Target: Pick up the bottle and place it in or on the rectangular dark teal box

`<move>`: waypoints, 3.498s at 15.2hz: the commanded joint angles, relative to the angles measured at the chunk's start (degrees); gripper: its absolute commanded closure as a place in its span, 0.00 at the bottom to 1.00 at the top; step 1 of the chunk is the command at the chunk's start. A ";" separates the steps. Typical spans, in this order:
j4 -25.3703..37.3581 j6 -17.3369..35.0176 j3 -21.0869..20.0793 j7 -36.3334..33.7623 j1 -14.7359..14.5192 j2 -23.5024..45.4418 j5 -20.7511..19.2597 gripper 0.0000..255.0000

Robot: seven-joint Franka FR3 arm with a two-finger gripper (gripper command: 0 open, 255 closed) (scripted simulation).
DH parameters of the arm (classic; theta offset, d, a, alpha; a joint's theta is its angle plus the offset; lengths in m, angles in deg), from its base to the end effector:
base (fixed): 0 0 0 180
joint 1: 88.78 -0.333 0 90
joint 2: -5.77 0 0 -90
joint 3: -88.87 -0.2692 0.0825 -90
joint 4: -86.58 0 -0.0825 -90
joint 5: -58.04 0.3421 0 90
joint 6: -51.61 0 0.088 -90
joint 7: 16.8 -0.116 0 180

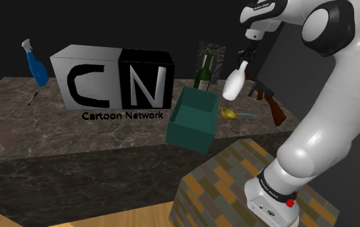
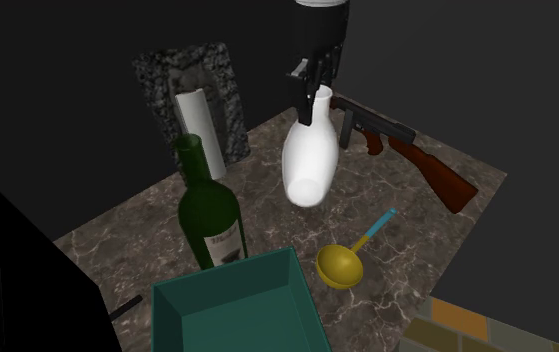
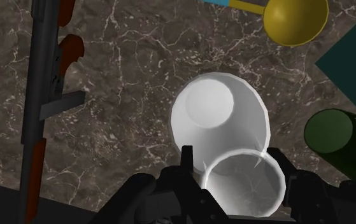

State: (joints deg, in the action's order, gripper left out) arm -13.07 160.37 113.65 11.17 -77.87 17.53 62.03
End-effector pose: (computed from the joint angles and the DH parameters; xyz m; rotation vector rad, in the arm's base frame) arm 0.4694 -0.3153 0.4215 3.1293 -0.2370 -0.0521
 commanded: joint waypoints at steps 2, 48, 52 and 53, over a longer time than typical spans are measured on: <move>1.84 -2.28 0.08 -0.15 -0.02 -0.51 -0.26 1.00; 12.80 -29.61 -9.57 -21.99 -11.73 -17.84 -6.12 1.00; 12.06 -31.39 -12.91 -27.73 -14.14 -20.29 -6.10 1.00; 12.06 -31.86 -13.76 -29.17 -14.72 -20.73 -6.02 1.00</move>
State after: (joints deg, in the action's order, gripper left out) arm -1.13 129.13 100.74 -16.45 -92.00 -2.70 55.96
